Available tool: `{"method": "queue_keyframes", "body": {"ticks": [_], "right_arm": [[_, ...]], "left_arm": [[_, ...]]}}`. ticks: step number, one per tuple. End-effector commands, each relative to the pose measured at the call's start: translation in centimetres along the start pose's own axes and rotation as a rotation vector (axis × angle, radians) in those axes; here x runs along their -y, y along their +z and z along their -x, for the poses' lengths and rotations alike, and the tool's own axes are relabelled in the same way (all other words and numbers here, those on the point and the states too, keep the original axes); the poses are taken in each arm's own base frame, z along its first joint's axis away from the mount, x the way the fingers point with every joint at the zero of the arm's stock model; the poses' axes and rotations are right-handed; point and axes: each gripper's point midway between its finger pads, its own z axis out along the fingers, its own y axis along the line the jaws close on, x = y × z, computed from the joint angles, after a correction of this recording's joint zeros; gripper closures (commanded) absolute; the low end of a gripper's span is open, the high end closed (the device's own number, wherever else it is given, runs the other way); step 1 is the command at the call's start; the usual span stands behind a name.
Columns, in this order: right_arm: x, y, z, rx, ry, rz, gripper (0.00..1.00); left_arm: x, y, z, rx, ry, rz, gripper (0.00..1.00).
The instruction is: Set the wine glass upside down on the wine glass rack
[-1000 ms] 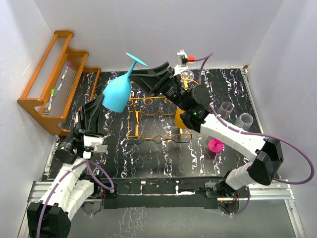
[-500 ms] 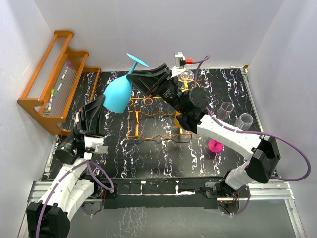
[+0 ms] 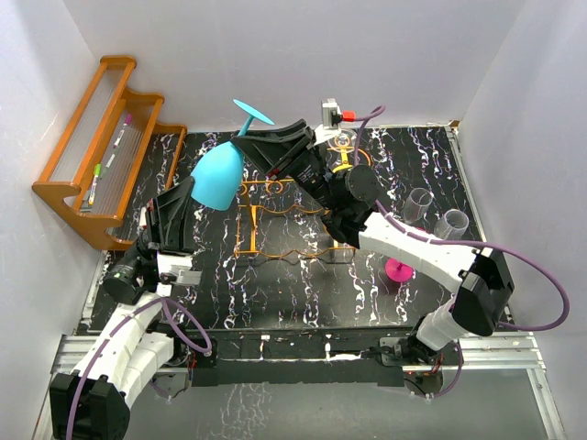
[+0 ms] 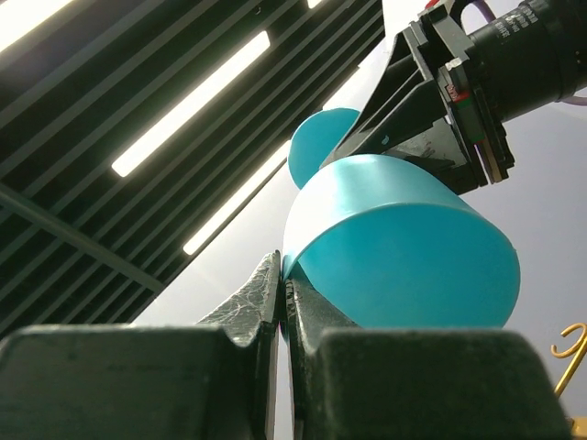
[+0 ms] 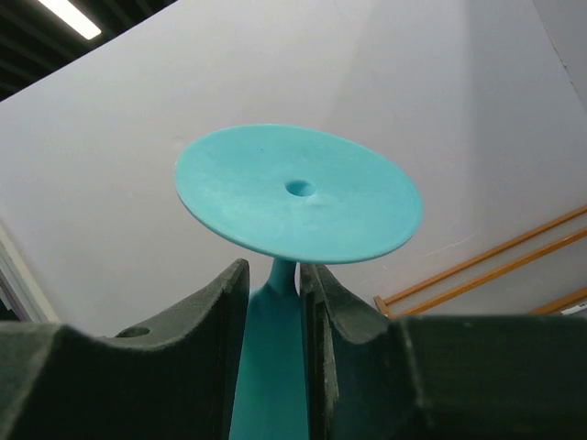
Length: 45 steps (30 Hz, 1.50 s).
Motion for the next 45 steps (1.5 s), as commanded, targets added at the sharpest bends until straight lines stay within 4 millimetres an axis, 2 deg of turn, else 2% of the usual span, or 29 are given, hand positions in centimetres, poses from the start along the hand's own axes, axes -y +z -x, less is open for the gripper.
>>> {"method": "queue_keyframes", "body": {"ticks": [1,6,8,9,13,16,17,20,22,23,26,28,30,31,33,36,39,43,45], "right_arm": [[-1.9,0.5,1.4,0.057,0.009,0.061,0.68],[-1.9,0.4,1.2,0.052,0.011,0.063,0.7],[-2.0,0.4,1.2,0.052,0.011,0.066,0.87],[-1.9,0.4,1.1,0.05,0.013,0.063,0.92],[-2.1,0.4,0.9,0.043,0.021,0.064,0.92],[-2.6,0.7,0.8,0.021,0.018,0.051,0.92],[-2.8,1.0,1.0,0.005,-0.001,0.033,0.92],[-3.3,1.5,2.6,-0.019,-0.107,-0.045,0.92],[-3.8,1.3,4.6,-0.014,-0.176,-0.097,0.92],[-4.2,1.0,5.6,-0.009,-0.208,-0.117,0.92],[-5.5,-0.2,8.3,-0.004,-0.298,-0.158,0.92],[-6.1,-1.5,9.3,-0.039,-0.351,-0.188,0.92],[-6.4,-3.2,9.8,-0.1,-0.399,-0.225,0.92],[-6.6,-4.3,10.0,-0.129,-0.417,-0.245,0.92],[-6.2,-6.9,9.7,-0.194,-0.437,-0.299,0.92],[-4.7,-10.8,8.4,-0.286,-0.433,-0.396,0.92],[-3.1,-14.0,6.4,-0.385,-0.416,-0.467,0.92],[-1.1,-16.4,3.3,-0.493,-0.397,-0.506,0.92],[-0.1,-17.0,2.1,-0.53,-0.398,-0.528,0.92]], "left_arm": [[-2.0,0.3,3.4,0.124,0.105,0.059,1.0],[-1.9,0.3,3.5,0.126,0.105,0.056,1.0],[-2.0,0.3,3.5,0.126,0.106,0.059,1.0],[-1.9,0.3,3.4,0.123,0.105,0.058,1.0],[-1.8,0.4,3.1,0.112,0.103,0.053,1.0],[-2.1,0.6,1.4,0.04,0.077,0.06,1.0],[-2.4,0.6,0.7,0.004,0.071,0.072,0.97],[-3.5,0.6,-1.8,-0.126,0.045,0.105,0.56],[-4.2,0.6,-2.8,-0.198,0.029,0.112,0.17],[-4.5,0.6,-3.2,-0.231,0.024,0.112,0.05],[-6.0,0.6,-3.4,-0.294,0.003,0.137,0.03],[-7.2,0.4,-3.4,-0.351,-0.028,0.157,0.03],[-8.7,0.2,-3.8,-0.44,-0.066,0.174,0.03],[-8.3,-0.5,-4.9,-0.529,-0.111,0.156,0.03],[-8.9,-1.7,-6.4,-0.685,-0.17,0.173,0.03],[-9.1,-4.1,-9.0,-0.919,-0.226,0.201,0.03],[-9.0,-6.5,-10.8,-1.11,-0.257,0.234,0.03],[-7.2,-8.8,-12.5,-1.308,-0.337,0.208,0.03],[-5.9,-10.3,-13.6,-1.475,-0.4,0.185,0.03]]}}
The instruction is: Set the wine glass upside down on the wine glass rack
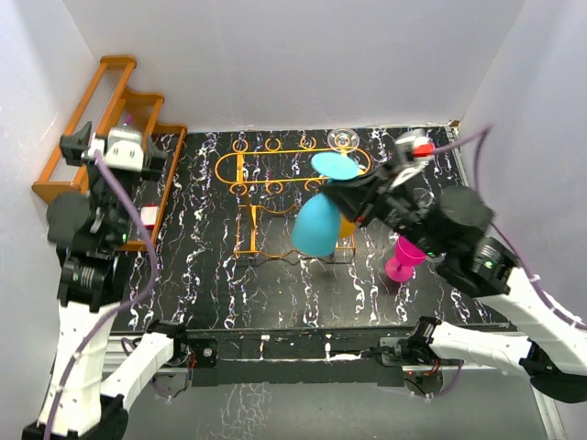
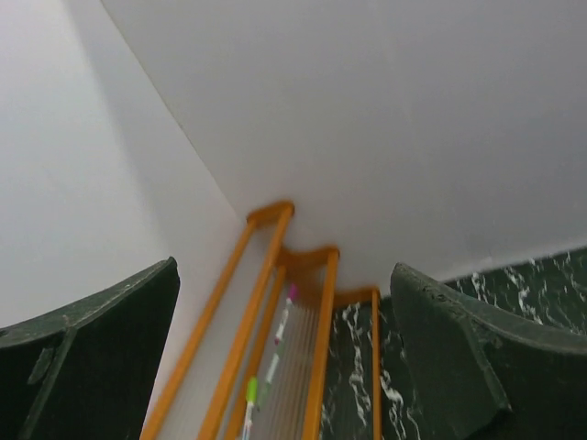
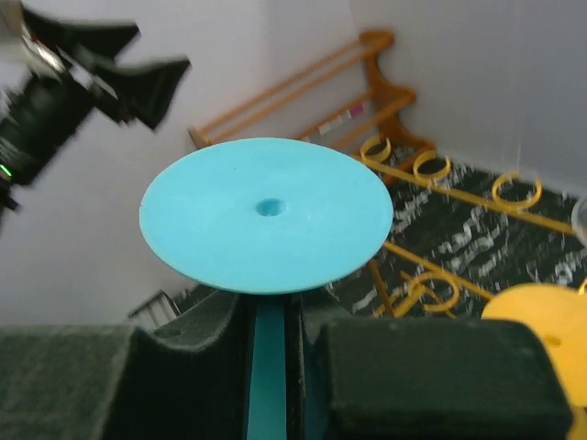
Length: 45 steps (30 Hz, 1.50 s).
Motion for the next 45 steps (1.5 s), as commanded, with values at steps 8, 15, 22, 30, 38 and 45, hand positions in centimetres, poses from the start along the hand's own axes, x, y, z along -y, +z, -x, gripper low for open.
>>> {"method": "queue_keyframes", "body": {"ticks": [8,15,22,30,38,45], "right_arm": [[5.5,0.4,-9.4,-0.2,-0.035,-0.194,0.92],[6.6,1.1,-10.9,-0.234,-0.057,-0.238,0.92],[7.2,1.6,-11.1,-0.22,-0.069,-0.263,0.92],[8.1,2.3,-12.1,-0.248,-0.075,-0.312,0.92],[9.3,2.3,-11.7,-0.223,-0.087,-0.381,0.92],[9.5,2.5,-12.4,-0.241,-0.09,-0.386,0.92]], "left_arm": [[3.0,-0.6,-11.4,-0.75,-0.076,-0.055,0.03],[3.7,-0.9,-12.5,-0.783,-0.078,-0.074,0.03],[3.7,-0.8,-12.4,-0.769,-0.083,-0.072,0.03],[3.8,-0.5,-12.3,-0.758,-0.091,-0.075,0.03],[4.1,-0.7,-12.7,-0.76,-0.09,-0.079,0.03],[4.5,-1.0,-13.0,-0.762,-0.091,-0.094,0.03]]}}
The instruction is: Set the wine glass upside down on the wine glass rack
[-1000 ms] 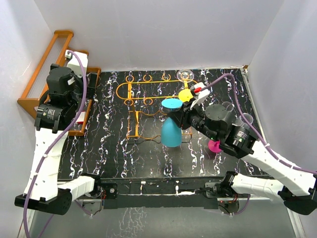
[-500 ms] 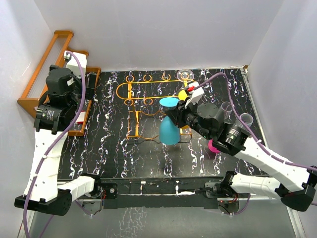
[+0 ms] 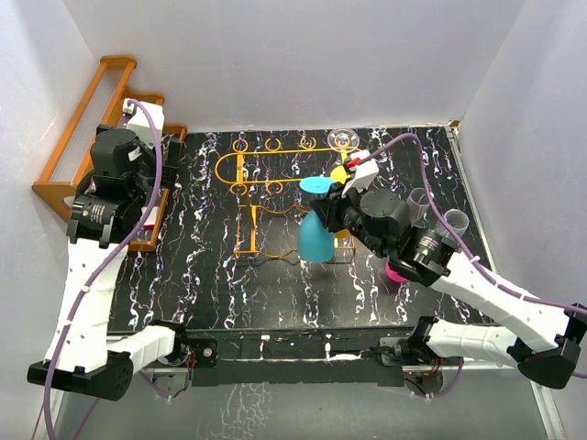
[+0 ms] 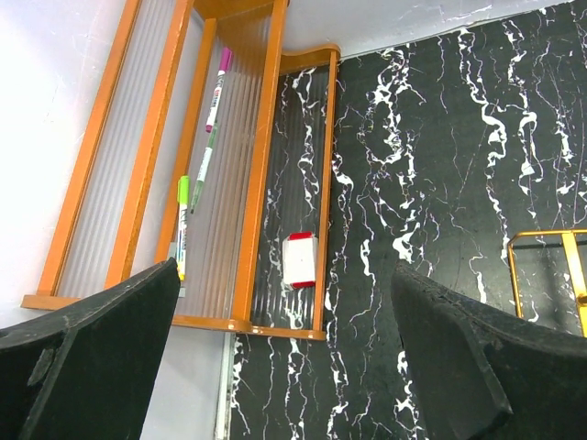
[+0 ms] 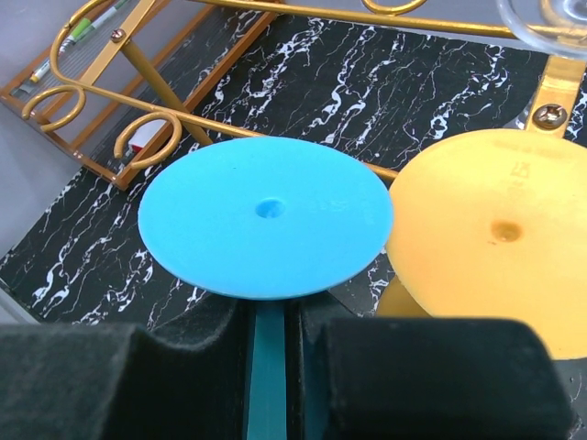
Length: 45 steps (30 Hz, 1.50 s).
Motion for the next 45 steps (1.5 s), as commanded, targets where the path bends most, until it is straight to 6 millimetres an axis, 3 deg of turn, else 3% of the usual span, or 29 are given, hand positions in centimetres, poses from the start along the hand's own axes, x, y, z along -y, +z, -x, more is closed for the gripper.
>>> {"method": "queue_keyframes", "body": {"ticks": [1,14,19,28,33,40,45], "right_arm": [[-0.5,0.2,2.5,0.079,0.025,0.007,0.92],[-0.9,0.6,2.0,0.068,0.037,0.017,0.92],[-0.7,1.3,1.4,0.044,0.043,-0.003,0.86],[-0.2,1.5,1.9,0.057,0.079,-0.053,0.86],[-0.1,1.6,1.8,0.053,0.083,-0.059,0.68],[-0.6,0.9,2.3,0.051,0.096,-0.03,0.54],[-1.0,-0.8,2.8,0.04,0.111,0.011,0.46]], "left_arm": [[-0.5,-0.8,0.3,0.03,-0.019,0.015,0.03],[-0.8,-1.4,0.4,0.055,-0.015,0.019,0.03],[-0.9,-1.8,0.6,0.071,-0.02,0.02,0.03],[-1.0,-1.9,0.6,0.079,-0.015,0.024,0.03],[-1.1,-1.9,0.4,0.08,-0.012,0.026,0.03],[-1.1,-2.0,0.5,0.082,-0.013,0.024,0.03],[-0.9,-2.1,0.4,0.076,-0.013,0.011,0.03]]}}
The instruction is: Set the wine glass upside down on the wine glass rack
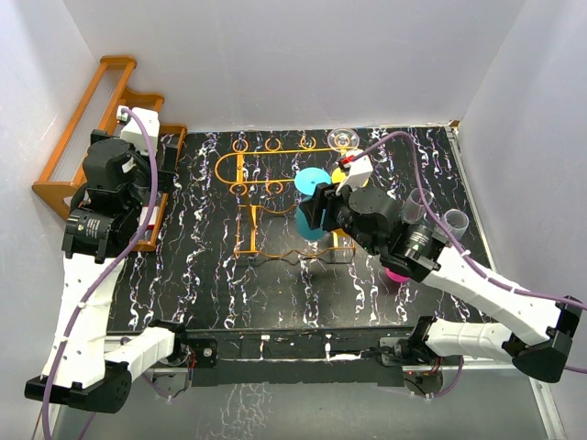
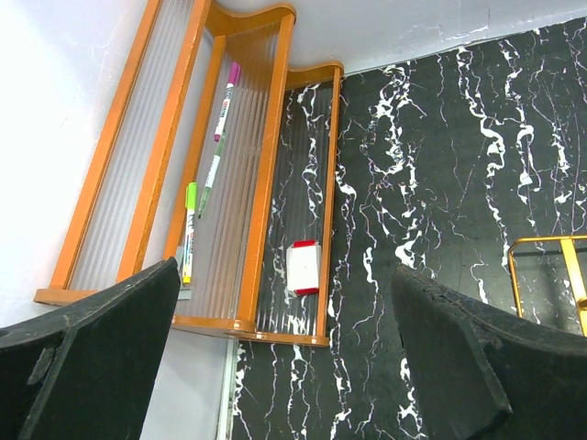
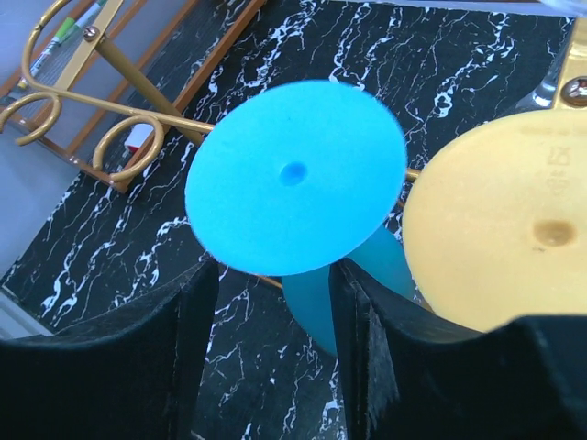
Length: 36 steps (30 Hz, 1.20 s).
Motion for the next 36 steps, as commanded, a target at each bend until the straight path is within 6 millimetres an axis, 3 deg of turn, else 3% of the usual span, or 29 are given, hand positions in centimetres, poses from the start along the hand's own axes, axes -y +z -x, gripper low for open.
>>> {"method": "queue_keyframes", "body": {"ticks": [1,6,7,9,11,15,18,21,29,31,34,36], "right_arm": [[-1.5,-3.1,3.8,0.068,0.061,0.085,0.46],[-3.0,-6.6,4.3,0.009,0.1,0.207,0.33],[-3.4,-7.5,4.4,-0.011,0.112,0.231,0.27],[-3.8,-9.3,4.8,-0.036,0.121,0.275,0.05],[-3.6,-11.0,5.5,-0.035,0.137,0.286,0.02],[-0.7,-13.7,7.8,0.084,0.195,0.192,0.02],[2.9,-14.5,9.7,0.176,0.221,0.017,0.02],[5.8,-14.1,11.3,0.23,0.202,-0.177,0.02],[8.1,-9.2,14.5,0.266,-0.014,-0.519,0.02],[10.6,-7.9,15.7,0.289,-0.035,-0.572,0.01],[18.1,-4.8,16.3,0.235,0.066,-0.524,0.11],[22.4,-4.2,15.8,0.197,0.151,-0.539,0.17]], "left_arm": [[-0.3,-0.8,0.3,0.018,-0.009,-0.002,0.03],[-0.3,-1.1,-0.1,-0.001,-0.009,-0.009,0.03],[-0.3,-1.1,-0.2,-0.01,-0.006,-0.012,0.03],[-0.3,-1.3,0.0,-0.023,0.002,-0.018,0.03],[-0.4,-1.3,0.0,-0.038,0.02,-0.022,0.03],[-0.6,-1.3,0.2,-0.053,0.04,-0.026,0.03],[-0.2,-1.1,0.5,-0.047,0.048,-0.046,0.03],[0.1,0.0,0.3,-0.083,0.076,-0.057,0.03],[0.8,3.0,1.0,-0.145,0.098,-0.059,0.03],[1.0,4.0,0.8,-0.167,0.099,-0.051,0.03],[-0.1,5.3,1.1,-0.168,0.095,0.027,0.03],[-0.6,5.8,1.7,-0.156,0.069,0.044,0.03]]}}
